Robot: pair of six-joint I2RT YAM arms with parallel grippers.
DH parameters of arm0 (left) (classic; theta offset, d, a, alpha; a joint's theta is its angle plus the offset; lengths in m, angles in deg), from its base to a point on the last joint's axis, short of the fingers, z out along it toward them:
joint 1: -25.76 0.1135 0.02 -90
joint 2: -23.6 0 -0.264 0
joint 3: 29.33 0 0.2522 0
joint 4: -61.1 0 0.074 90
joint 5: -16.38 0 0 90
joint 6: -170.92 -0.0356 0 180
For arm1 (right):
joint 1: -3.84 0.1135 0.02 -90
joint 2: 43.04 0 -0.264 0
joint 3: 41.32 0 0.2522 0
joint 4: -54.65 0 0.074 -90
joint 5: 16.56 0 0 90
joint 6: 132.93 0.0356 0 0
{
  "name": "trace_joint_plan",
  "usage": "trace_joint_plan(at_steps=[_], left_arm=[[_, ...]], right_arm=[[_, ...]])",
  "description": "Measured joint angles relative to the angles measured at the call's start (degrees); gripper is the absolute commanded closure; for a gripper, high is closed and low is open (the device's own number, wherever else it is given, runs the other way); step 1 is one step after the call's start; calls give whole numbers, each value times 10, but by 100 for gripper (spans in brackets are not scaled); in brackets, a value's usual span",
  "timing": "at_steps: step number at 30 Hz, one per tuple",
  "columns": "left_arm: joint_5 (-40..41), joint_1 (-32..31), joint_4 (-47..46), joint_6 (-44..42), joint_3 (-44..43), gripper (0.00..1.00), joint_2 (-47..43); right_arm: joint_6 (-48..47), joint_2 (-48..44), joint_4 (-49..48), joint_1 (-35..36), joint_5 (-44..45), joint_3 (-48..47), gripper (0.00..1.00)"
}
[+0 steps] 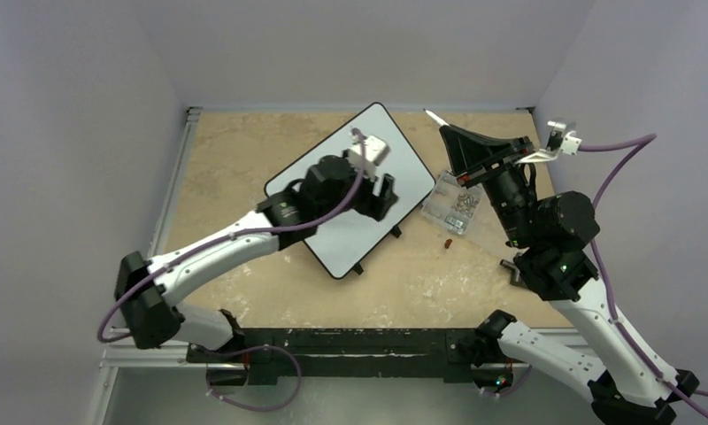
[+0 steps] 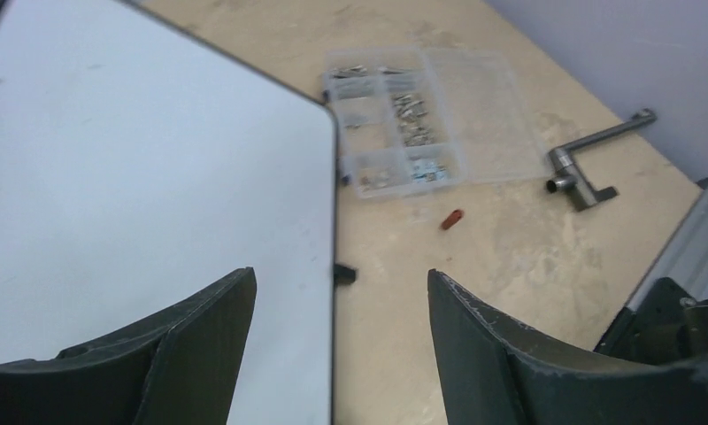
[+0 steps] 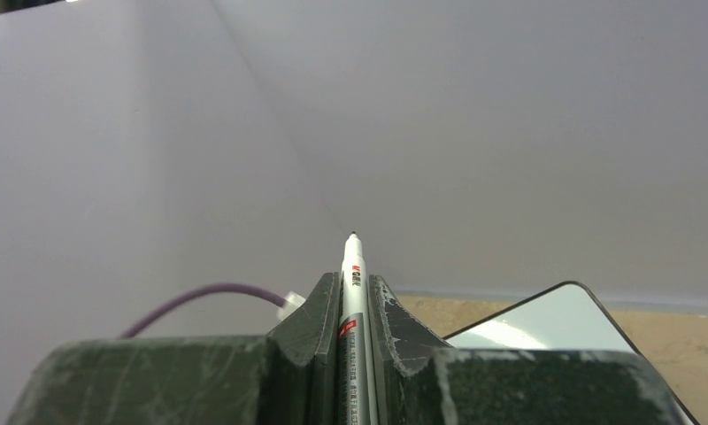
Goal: Write a sentence on the whiteboard
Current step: Place the pen cap at the center of the board, then pick up the whiteboard from the whiteboard stand.
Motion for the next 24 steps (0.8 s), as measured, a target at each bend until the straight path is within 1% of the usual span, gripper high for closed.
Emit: trace_joint_plan(at_steps=[3, 4, 5, 8, 9, 12, 15, 21, 24], left_arm=[[-9, 66, 77, -1, 40, 17, -90], [-6, 86, 102, -2, 42, 16, -119], [-4, 104, 121, -1, 40, 15, -146], [-27, 166, 178, 1, 11, 4, -199], [-43, 194, 191, 1, -3, 3, -209], [-84, 269, 220, -2, -37, 3, -219], [-140, 329, 245, -8, -62, 10, -206], [-252, 450, 257, -11, -72, 13, -148], [-305, 496, 254, -11, -75, 15, -111]], right_arm=[[-4, 3, 10, 0, -2, 0, 100], [-4, 4, 12, 0, -2, 0, 100], [-4, 5, 13, 0, -2, 1, 100], [-4, 14, 17, 0, -9, 1, 100], [-4, 17, 18, 0, -14, 1, 100], [-5, 29, 18, 0, -29, 6, 100], [-5, 42, 21, 0, -50, 17, 100], [-8, 51, 47, 0, -77, 40, 100], [-12, 41, 59, 0, -78, 50, 100]])
